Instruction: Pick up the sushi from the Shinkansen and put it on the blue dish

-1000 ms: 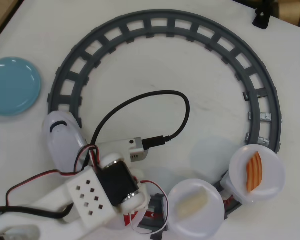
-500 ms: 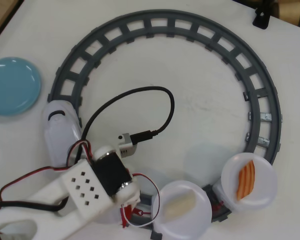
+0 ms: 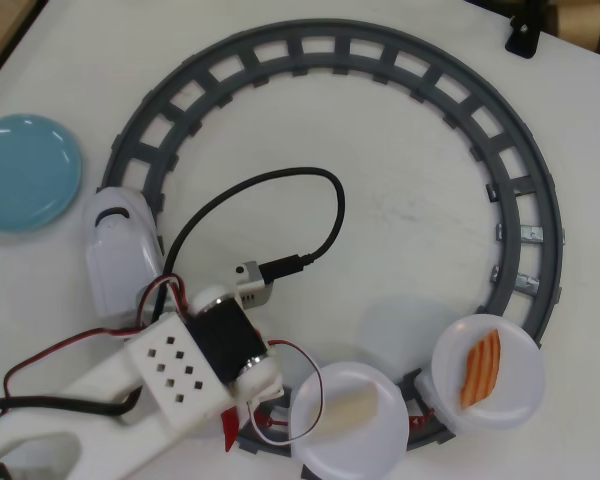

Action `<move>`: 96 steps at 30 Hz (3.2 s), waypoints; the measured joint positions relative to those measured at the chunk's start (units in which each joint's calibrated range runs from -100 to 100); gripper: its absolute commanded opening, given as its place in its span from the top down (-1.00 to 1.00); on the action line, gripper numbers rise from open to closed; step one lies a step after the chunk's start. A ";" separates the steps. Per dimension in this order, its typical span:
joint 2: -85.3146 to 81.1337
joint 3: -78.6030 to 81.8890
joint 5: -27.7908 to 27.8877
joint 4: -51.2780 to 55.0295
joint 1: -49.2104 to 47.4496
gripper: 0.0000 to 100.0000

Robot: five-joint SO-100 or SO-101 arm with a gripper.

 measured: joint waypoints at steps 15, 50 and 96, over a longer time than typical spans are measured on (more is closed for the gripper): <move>0.51 -15.37 0.00 1.09 -1.96 0.94; -4.98 -23.24 10.24 -4.29 -47.24 0.94; -4.98 -17.93 13.92 1.09 -31.39 0.26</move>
